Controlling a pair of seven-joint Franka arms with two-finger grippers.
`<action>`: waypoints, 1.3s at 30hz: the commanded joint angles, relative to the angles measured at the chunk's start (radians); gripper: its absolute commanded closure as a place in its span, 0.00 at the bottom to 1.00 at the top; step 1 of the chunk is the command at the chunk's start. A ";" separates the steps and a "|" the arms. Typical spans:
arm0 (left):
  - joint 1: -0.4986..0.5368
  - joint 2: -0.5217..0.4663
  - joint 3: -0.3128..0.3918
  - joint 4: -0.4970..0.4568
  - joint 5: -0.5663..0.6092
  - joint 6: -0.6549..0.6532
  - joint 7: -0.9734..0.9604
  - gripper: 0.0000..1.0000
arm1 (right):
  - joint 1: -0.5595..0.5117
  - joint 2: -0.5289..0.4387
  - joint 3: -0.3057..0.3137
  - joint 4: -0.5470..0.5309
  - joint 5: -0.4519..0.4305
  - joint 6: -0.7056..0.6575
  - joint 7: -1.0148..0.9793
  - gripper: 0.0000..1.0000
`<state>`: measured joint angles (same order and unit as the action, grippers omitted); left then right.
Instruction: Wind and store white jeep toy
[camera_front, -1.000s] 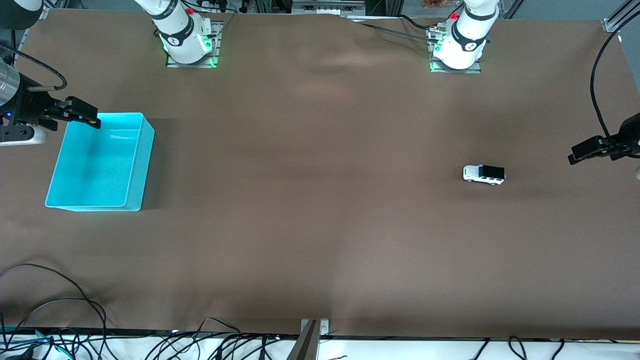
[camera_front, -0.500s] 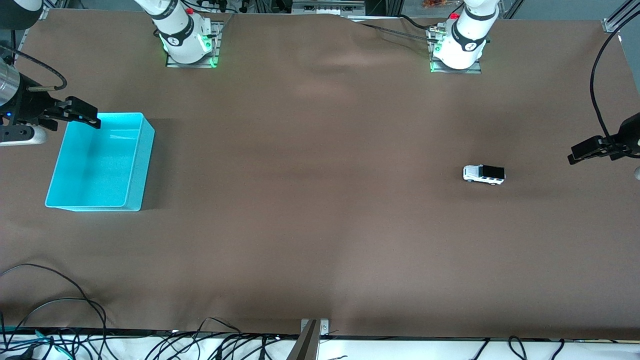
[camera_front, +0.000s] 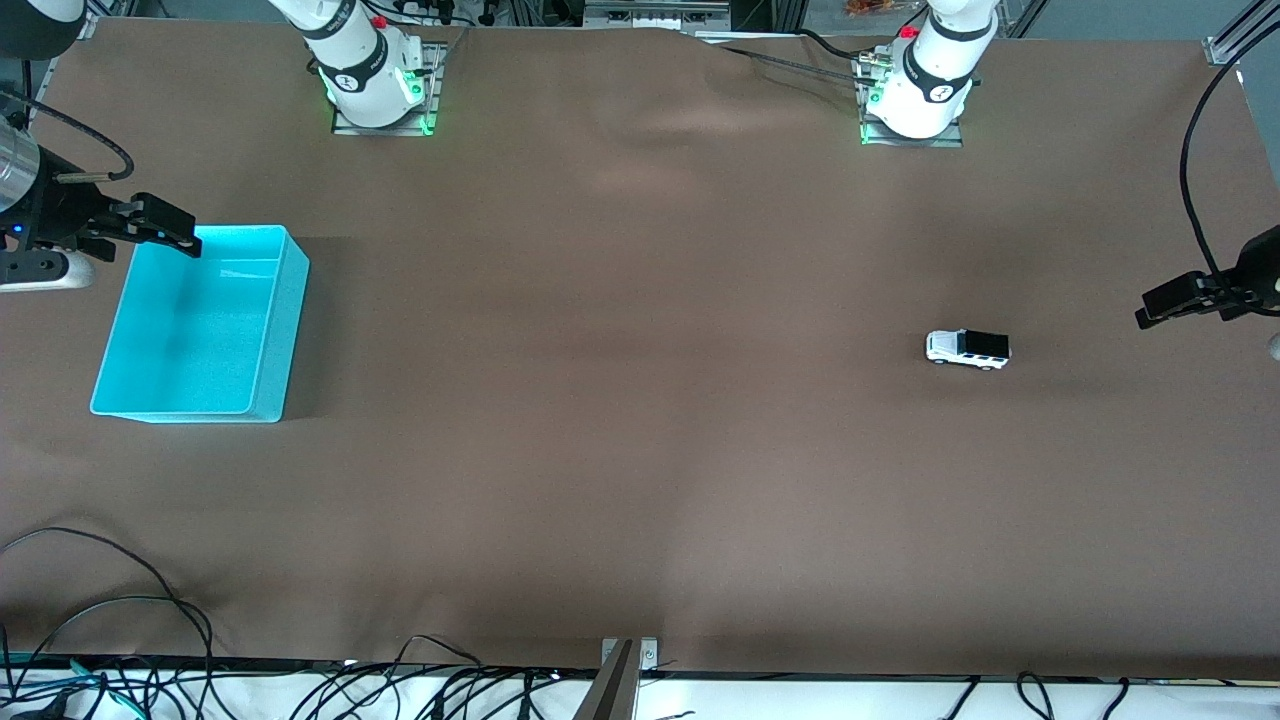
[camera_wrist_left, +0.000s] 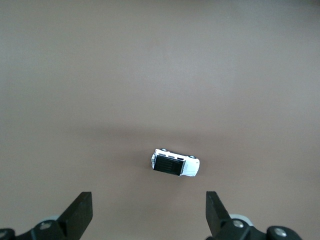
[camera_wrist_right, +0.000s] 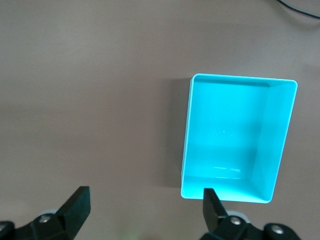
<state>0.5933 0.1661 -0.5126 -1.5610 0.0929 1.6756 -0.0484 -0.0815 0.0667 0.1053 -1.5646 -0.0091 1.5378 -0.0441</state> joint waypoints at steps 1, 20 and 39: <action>0.005 0.001 -0.003 0.015 -0.027 -0.019 0.030 0.00 | -0.001 0.001 0.004 0.017 0.000 -0.018 0.004 0.00; 0.005 0.009 -0.001 0.002 -0.027 -0.020 0.022 0.00 | -0.001 -0.001 0.005 0.017 0.000 -0.018 0.006 0.00; -0.004 0.024 -0.003 -0.014 -0.027 -0.034 -0.260 0.00 | -0.001 -0.001 0.004 0.017 0.000 -0.018 0.006 0.00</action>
<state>0.5890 0.1948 -0.5139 -1.5718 0.0929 1.6535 -0.2695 -0.0815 0.0667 0.1053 -1.5646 -0.0091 1.5378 -0.0441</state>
